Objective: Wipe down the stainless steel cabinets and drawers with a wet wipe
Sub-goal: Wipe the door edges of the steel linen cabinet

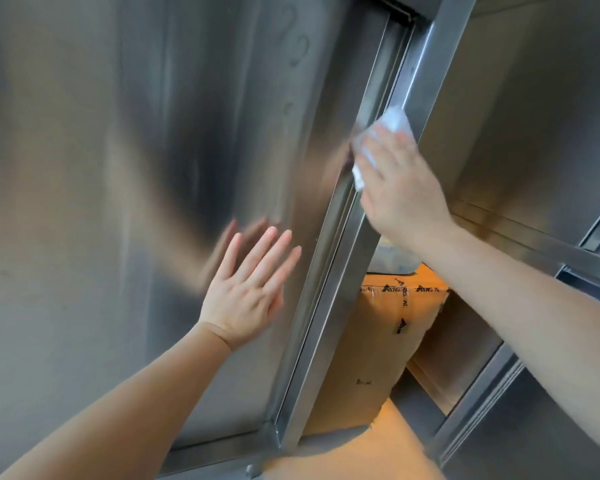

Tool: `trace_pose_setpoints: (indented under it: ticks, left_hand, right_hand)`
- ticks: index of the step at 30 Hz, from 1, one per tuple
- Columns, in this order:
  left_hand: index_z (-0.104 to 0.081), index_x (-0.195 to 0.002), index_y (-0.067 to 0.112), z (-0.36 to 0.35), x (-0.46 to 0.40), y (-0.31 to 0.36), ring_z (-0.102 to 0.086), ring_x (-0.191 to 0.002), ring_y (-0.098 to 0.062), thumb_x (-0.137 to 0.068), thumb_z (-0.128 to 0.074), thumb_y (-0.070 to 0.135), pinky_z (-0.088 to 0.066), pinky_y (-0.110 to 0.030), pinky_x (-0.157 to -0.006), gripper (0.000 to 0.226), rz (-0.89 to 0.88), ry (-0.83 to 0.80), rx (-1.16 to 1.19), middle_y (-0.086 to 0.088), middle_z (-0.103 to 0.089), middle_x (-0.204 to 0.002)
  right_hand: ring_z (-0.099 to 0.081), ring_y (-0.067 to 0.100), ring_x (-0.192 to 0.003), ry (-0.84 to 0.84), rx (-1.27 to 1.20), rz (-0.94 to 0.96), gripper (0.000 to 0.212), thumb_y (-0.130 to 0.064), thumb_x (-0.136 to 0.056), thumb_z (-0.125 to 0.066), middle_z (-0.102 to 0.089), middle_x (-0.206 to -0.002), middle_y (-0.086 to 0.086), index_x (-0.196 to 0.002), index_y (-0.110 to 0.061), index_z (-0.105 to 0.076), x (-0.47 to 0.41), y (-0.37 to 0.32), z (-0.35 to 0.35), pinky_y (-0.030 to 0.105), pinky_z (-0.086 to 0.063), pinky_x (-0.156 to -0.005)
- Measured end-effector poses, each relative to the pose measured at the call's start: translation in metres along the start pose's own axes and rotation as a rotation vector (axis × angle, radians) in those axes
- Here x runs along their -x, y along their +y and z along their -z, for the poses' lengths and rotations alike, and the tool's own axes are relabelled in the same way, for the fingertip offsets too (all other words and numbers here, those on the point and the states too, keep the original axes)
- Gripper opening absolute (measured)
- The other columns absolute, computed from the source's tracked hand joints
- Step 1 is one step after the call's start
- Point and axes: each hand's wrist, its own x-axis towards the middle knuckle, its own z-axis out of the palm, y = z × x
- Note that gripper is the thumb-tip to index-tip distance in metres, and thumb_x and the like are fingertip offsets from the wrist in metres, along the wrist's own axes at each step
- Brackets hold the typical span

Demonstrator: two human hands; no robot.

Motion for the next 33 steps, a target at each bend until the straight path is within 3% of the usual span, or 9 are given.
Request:
trace_pose_setpoints:
  ticks: [4,11,17,22,25,30,33]
  left_hand:
    - [-0.033,-0.153,0.018,0.003,-0.028,-0.012,-0.02,-0.149,-0.025,-0.094,-0.04,0.026,-0.009,-0.058,-0.12,0.06,0.002,-0.018,-0.059,-0.005,-0.026,-0.161]
    - [-0.022,-0.156,0.021,-0.011,-0.028,-0.025,-0.018,-0.15,-0.022,-0.099,-0.039,0.03,-0.013,-0.054,-0.12,0.061,-0.033,0.007,-0.109,-0.001,-0.021,-0.163]
    - [-0.023,-0.156,0.02,-0.018,-0.027,-0.028,-0.018,-0.15,-0.021,-0.097,-0.04,0.031,-0.014,-0.053,-0.121,0.063,-0.048,0.054,-0.123,-0.001,-0.021,-0.163]
    - [-0.024,-0.156,0.021,-0.022,-0.024,-0.026,-0.019,-0.15,-0.02,-0.096,-0.042,0.031,-0.015,-0.052,-0.12,0.064,-0.055,0.07,-0.135,0.0,-0.021,-0.163]
    - [-0.024,-0.156,0.021,-0.022,-0.025,-0.027,-0.019,-0.15,-0.02,-0.095,-0.042,0.031,-0.017,-0.053,-0.12,0.064,-0.054,0.08,-0.139,0.0,-0.021,-0.163]
    - [-0.024,-0.156,0.021,-0.023,-0.025,-0.028,-0.019,-0.15,-0.02,-0.095,-0.042,0.031,-0.015,-0.053,-0.12,0.064,-0.052,0.08,-0.136,-0.001,-0.021,-0.163]
    - [-0.025,-0.156,0.021,-0.022,-0.024,-0.027,-0.02,-0.15,-0.021,-0.095,-0.042,0.031,-0.017,-0.053,-0.12,0.064,-0.058,0.077,-0.146,-0.001,-0.022,-0.162]
  right_hand:
    - [-0.019,0.036,-0.147,-0.232,0.268,0.224,0.061,-0.033,-0.1,-0.022,-0.028,-0.154,0.023,-0.148,0.005,-0.029,0.037,-0.019,-0.016,0.048,-0.006,-0.122]
    - [-0.02,0.037,-0.146,-0.047,0.37,-0.113,0.065,-0.033,-0.096,-0.026,-0.029,-0.153,0.027,-0.145,0.009,-0.032,-0.043,0.021,0.008,0.046,-0.007,-0.122]
    - [-0.016,0.038,-0.146,-0.189,0.293,0.059,0.066,-0.033,-0.098,-0.025,-0.026,-0.153,0.029,-0.147,0.01,-0.024,0.016,-0.023,-0.012,0.049,-0.004,-0.122]
    - [-0.023,0.038,-0.144,-0.017,0.344,-0.153,0.069,-0.033,-0.093,-0.028,-0.03,-0.151,0.03,-0.145,0.013,-0.028,-0.058,0.023,0.008,0.048,-0.007,-0.122]
    - [-0.017,0.036,-0.146,-0.02,0.314,-0.193,0.068,-0.034,-0.094,-0.026,-0.025,-0.155,0.027,-0.147,0.01,-0.024,-0.065,0.026,0.011,0.049,-0.007,-0.122]
    - [-0.009,0.039,-0.148,-0.142,0.257,0.0,0.066,-0.033,-0.098,-0.018,-0.019,-0.156,0.028,-0.15,0.007,-0.018,0.029,-0.046,-0.022,0.05,0.0,-0.12]
    - [-0.015,0.038,-0.147,-0.154,0.249,0.014,0.064,-0.033,-0.099,-0.023,-0.024,-0.155,0.027,-0.148,0.008,-0.023,0.028,-0.041,-0.018,0.048,-0.003,-0.121]
